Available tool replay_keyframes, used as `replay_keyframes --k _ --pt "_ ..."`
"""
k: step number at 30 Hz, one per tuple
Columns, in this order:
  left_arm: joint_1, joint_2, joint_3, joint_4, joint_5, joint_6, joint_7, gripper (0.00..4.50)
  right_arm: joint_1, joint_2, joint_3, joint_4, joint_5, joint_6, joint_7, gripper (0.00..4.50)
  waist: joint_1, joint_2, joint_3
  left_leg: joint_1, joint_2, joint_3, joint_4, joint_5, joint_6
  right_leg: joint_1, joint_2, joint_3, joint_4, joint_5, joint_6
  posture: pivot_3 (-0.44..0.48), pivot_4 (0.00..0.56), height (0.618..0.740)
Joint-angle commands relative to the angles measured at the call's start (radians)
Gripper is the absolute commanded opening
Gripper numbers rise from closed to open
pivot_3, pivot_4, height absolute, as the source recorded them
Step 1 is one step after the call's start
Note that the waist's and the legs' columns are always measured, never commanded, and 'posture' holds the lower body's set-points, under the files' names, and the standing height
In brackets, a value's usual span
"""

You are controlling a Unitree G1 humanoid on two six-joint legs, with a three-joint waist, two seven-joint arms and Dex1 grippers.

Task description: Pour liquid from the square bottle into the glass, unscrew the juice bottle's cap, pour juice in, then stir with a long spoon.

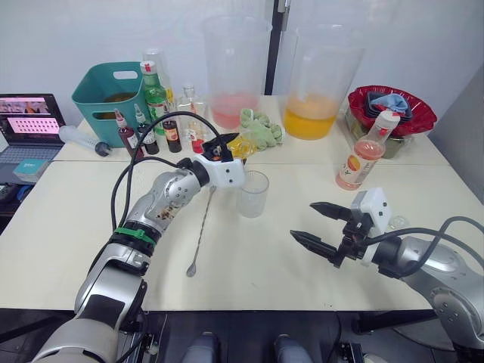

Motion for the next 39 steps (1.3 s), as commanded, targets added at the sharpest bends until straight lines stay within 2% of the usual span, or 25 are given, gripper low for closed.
replay_keyframes --k 1,22,29,39 --pt "-0.05 0.017 0.009 -0.06 0.034 -0.043 0.076 2.76 -0.023 0.01 0.002 -0.036 0.013 0.003 -0.011 4.5 0.0 0.0 0.0 0.0 0.0 0.0 0.0 0.0 0.0 0.0 0.0 0.0 0.0 0.0 0.0 0.0 0.15 0.74" --pt "-0.082 0.071 -0.073 -0.025 0.251 -0.105 0.276 2.76 -0.042 0.022 0.031 -0.037 0.009 0.005 -0.034 4.5 0.0 0.0 0.0 0.0 0.0 0.0 0.0 0.0 0.0 0.0 0.0 0.0 0.001 0.0 0.0 0.0 0.15 0.74" --pt "-0.116 0.097 -0.109 -0.018 0.382 -0.085 0.401 2.76 -0.049 0.022 0.036 -0.035 0.008 0.009 -0.04 4.5 0.0 0.0 0.0 0.0 -0.001 0.0 0.001 0.0 0.0 0.0 0.0 0.0 0.002 0.0 0.0 0.0 0.15 0.74" --pt "-0.119 0.097 -0.123 -0.004 0.379 -0.071 0.415 2.76 -0.061 0.024 0.04 -0.029 0.01 0.012 -0.046 4.5 -0.001 0.0 0.0 0.0 -0.001 0.0 0.001 0.0 0.0 -0.001 0.0 0.0 0.002 0.0 0.0 0.0 0.15 0.74"
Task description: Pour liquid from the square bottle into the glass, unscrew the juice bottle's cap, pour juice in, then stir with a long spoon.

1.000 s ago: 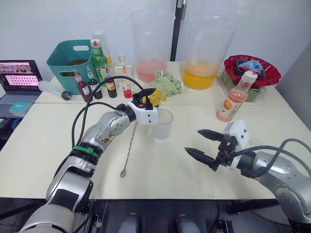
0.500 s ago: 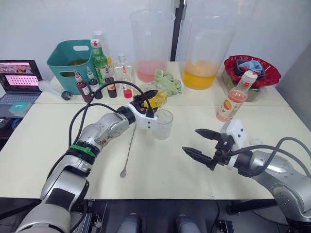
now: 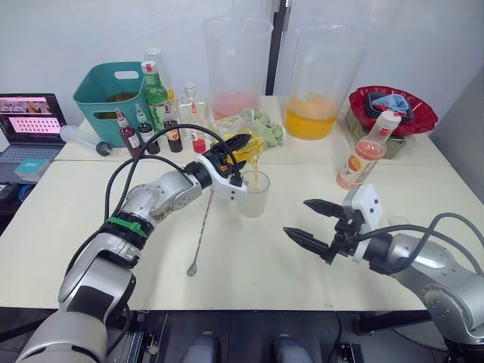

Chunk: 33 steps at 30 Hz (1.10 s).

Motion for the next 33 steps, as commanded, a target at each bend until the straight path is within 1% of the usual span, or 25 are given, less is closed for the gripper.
replay_keyframes --k 1,4,6,10,12,14,16,18,22,24,28,33 --pt "-0.048 0.002 0.038 -0.032 -0.026 0.02 0.039 2.76 -0.018 0.002 -0.007 -0.027 0.009 0.006 -0.002 4.5 0.0 0.0 0.0 0.0 0.0 0.0 0.0 0.0 0.0 0.0 0.0 0.0 0.0 0.0 0.0 0.0 0.15 0.74" --pt "-0.044 -0.009 0.051 -0.026 -0.064 0.027 0.011 2.76 -0.02 0.001 -0.003 -0.023 0.006 0.005 -0.001 4.5 -0.001 0.0 0.0 0.0 0.0 0.0 0.0 0.0 0.0 0.0 0.0 0.0 0.0 0.0 0.0 0.0 0.15 0.74" --pt "-0.024 -0.024 0.078 -0.033 -0.196 0.009 -0.115 2.76 -0.022 0.002 0.0 -0.024 0.006 0.007 -0.002 4.5 0.0 0.0 0.0 0.0 0.0 0.0 0.0 0.0 0.0 0.0 0.0 0.0 0.0 0.0 0.0 0.0 0.15 0.74" --pt "0.004 -0.044 0.12 -0.069 -0.378 0.017 -0.277 2.76 -0.023 -0.001 0.0 -0.025 0.01 0.009 -0.001 4.5 -0.003 0.0 0.0 0.0 0.0 0.0 0.0 0.0 0.0 0.0 0.0 0.0 0.0 0.0 0.0 0.0 0.15 0.74" --pt "0.014 -0.049 0.14 -0.09 -0.445 0.029 -0.336 2.76 -0.026 -0.003 0.0 -0.024 0.012 0.011 0.001 4.5 -0.007 0.0 0.0 0.0 0.0 -0.001 0.0 0.0 0.0 0.0 0.0 0.0 0.001 0.0 0.0 0.0 0.15 0.74" --pt "0.022 -0.053 0.158 -0.104 -0.485 0.046 -0.376 2.76 -0.029 -0.006 -0.001 -0.023 0.013 0.012 0.005 4.5 -0.007 0.0 0.0 0.0 0.0 -0.001 0.0 0.0 0.0 0.0 0.0 0.0 0.001 0.0 0.0 0.0 0.15 0.74" --pt "0.031 -0.06 0.194 -0.118 -0.554 0.089 -0.418 2.76 -0.037 -0.009 0.001 -0.017 0.014 0.014 0.012 4.5 -0.008 0.0 0.0 0.0 0.0 -0.001 0.001 0.0 0.0 0.0 0.0 0.0 0.001 0.0 0.0 0.0 0.15 0.74" --pt "0.039 -0.064 0.225 -0.133 -0.596 0.134 -0.438 2.76 -0.048 -0.01 0.003 -0.011 0.013 0.019 0.019 4.5 -0.009 0.0 0.0 0.0 0.0 -0.001 0.001 0.0 0.0 0.0 0.0 0.0 0.001 0.0 0.0 0.0 0.15 0.74" --pt "0.052 -0.068 0.258 -0.16 -0.636 0.19 -0.458 2.76 -0.06 -0.009 0.004 -0.004 0.009 0.025 0.031 4.5 -0.01 0.0 0.0 0.0 0.0 -0.001 0.001 0.0 0.0 0.0 0.0 0.0 0.001 0.0 0.0 0.0 0.15 0.74" --pt "0.058 -0.077 0.296 -0.169 -0.68 0.25 -0.468 2.76 -0.073 -0.01 0.009 0.005 0.006 0.027 0.041 4.5 -0.01 0.0 0.0 0.0 0.0 -0.001 0.001 0.0 0.0 0.0 0.0 0.0 0.002 0.0 0.0 0.0 0.15 0.74" --pt "0.098 -0.106 0.445 -0.225 -0.849 0.495 -0.473 2.76 -0.115 -0.015 0.028 0.03 0.007 0.034 0.074 4.5 -0.013 0.0 0.0 0.001 0.0 -0.001 0.002 0.0 0.0 0.0 0.0 0.0 0.003 0.0 0.0 0.0 0.15 0.74" --pt "0.139 -0.123 0.568 -0.293 -0.961 0.718 -0.438 2.76 -0.141 -0.019 0.035 0.053 0.003 0.035 0.106 4.5 -0.019 0.0 0.0 0.001 0.001 -0.002 0.002 0.0 0.0 -0.001 0.001 0.0 0.008 0.0 0.0 0.0 0.15 0.74"
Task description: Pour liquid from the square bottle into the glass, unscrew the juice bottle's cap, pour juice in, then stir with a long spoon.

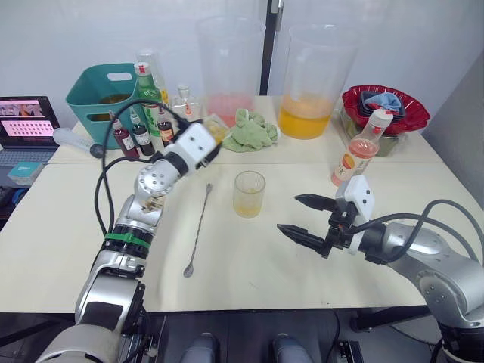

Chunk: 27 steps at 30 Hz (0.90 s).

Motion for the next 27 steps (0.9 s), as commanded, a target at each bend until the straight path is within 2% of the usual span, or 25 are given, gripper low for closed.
replay_keyframes --k 1,4,11,16,24,26,27 --pt "-0.013 -0.002 0.121 -0.101 -0.1 0.13 0.054 2.76 -0.028 -0.008 0.002 -0.002 0.002 -0.005 0.026 4.5 0.001 0.0 0.0 0.0 0.0 0.0 0.0 0.0 0.0 0.0 0.0 0.0 0.0 0.0 0.0 0.0 0.15 0.74" --pt "0.003 -0.009 0.174 -0.115 -0.144 0.208 0.083 2.76 -0.043 -0.006 0.013 0.01 -0.001 -0.006 0.039 4.5 0.003 0.0 0.0 0.0 0.0 0.0 0.001 0.0 0.0 0.0 0.0 0.0 0.0 0.0 0.0 0.0 0.15 0.74" --pt "0.088 -0.006 0.223 -0.175 -0.185 0.282 0.112 2.76 -0.07 0.003 0.032 0.027 -0.007 -0.007 0.053 4.5 0.012 -0.001 0.0 0.0 -0.001 0.0 0.002 0.0 0.0 0.0 -0.001 0.0 -0.001 0.0 0.0 0.0 0.15 0.74" --pt "0.16 0.003 0.236 -0.228 -0.208 0.31 0.106 2.76 -0.072 0.008 0.037 0.029 -0.009 -0.007 0.057 4.5 0.011 -0.001 -0.001 0.0 0.0 0.0 0.002 0.0 0.0 0.0 -0.001 0.0 -0.001 0.0 0.0 0.0 0.15 0.74" --pt "0.186 -0.017 0.229 -0.244 -0.245 0.358 0.097 2.76 -0.081 0.006 0.041 0.038 -0.011 -0.01 0.065 4.5 0.013 -0.001 -0.001 0.0 -0.001 0.0 0.002 0.0 -0.001 0.0 -0.002 0.0 -0.001 0.0 0.0 0.0 0.15 0.74" --pt "0.187 -0.017 0.238 -0.248 -0.257 0.365 0.102 3.81 -0.083 0.006 0.04 0.041 -0.012 -0.01 0.068 4.5 0.013 -0.001 -0.001 0.0 -0.001 0.0 0.002 0.0 -0.001 0.0 -0.001 0.0 -0.001 0.0 0.0 0.0 0.15 0.74" --pt "0.186 -0.015 0.241 -0.25 -0.259 0.366 0.103 4.1 -0.083 0.006 0.04 0.042 -0.012 -0.01 0.069 4.5 0.013 -0.001 -0.001 0.0 -0.001 0.0 0.002 0.0 -0.001 0.0 -0.001 0.0 -0.001 0.0 0.0 0.0 0.15 0.74"
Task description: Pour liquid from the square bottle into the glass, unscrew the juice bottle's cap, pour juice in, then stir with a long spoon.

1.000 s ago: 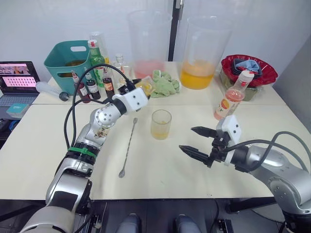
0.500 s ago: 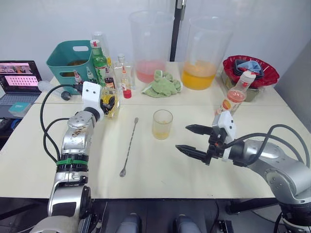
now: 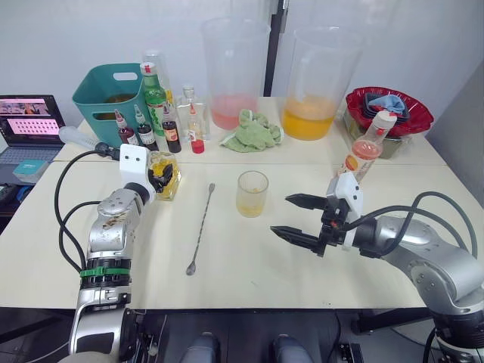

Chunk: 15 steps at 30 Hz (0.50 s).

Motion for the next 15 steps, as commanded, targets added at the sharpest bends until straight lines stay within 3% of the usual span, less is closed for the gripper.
replay_keyframes --k 1,9,15 --pt "-0.013 0.013 0.024 -0.063 -0.024 -0.011 0.006 4.47 -0.016 0.0 -0.017 -0.012 0.001 -0.009 0.008 4.5 -0.001 0.0 0.0 0.0 0.0 0.0 0.0 0.0 0.0 0.0 0.0 0.0 0.0 0.0 0.0 0.0 0.15 0.74" --pt "-0.049 0.02 0.045 -0.092 -0.045 -0.028 0.016 4.47 -0.017 0.001 -0.02 -0.004 0.0 -0.008 0.017 4.5 0.0 0.0 0.0 0.001 0.0 0.0 0.0 0.0 0.0 0.001 0.0 0.0 0.0 0.0 0.0 0.0 0.15 0.74" --pt "-0.163 0.094 0.059 -0.123 -0.081 -0.013 -0.032 4.47 -0.026 0.001 -0.034 0.006 0.006 -0.018 0.032 4.5 -0.001 0.0 0.0 0.001 0.0 0.0 0.0 0.001 -0.001 0.001 0.001 0.0 0.0 0.0 0.0 0.0 0.15 0.74"
